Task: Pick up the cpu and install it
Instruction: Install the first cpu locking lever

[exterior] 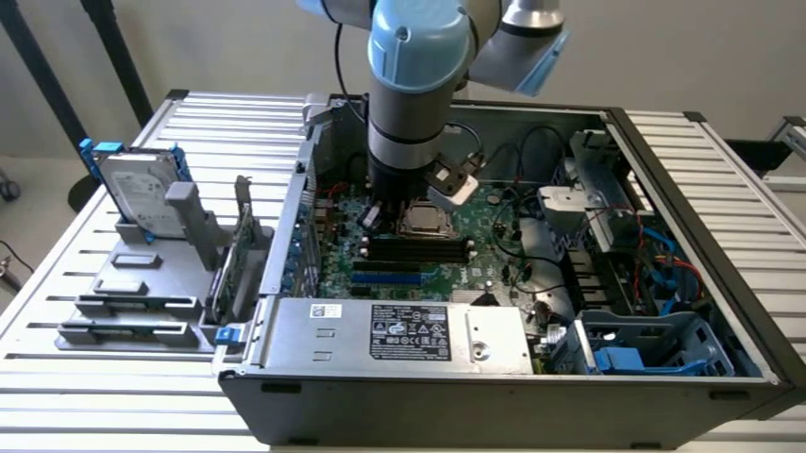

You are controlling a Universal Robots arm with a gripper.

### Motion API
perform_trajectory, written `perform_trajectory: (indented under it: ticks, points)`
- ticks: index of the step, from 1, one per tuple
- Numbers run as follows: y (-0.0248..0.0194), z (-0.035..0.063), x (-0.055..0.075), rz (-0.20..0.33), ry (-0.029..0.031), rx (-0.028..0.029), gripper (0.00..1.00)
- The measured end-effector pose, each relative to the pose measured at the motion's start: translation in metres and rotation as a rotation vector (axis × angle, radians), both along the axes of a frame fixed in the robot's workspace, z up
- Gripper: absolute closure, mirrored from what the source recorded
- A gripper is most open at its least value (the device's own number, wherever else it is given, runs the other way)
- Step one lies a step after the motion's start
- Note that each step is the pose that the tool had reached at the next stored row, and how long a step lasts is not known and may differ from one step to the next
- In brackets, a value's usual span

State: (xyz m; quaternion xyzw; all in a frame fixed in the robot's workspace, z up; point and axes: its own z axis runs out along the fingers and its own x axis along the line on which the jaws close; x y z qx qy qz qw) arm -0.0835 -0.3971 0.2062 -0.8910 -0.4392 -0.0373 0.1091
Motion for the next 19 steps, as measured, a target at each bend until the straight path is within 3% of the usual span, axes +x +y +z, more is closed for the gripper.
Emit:
perform_trajectory:
  ticks: [19]
  points:
    - [0.0021,-0.0084,-0.0021,0.001,0.0003,-0.0005,0.89]
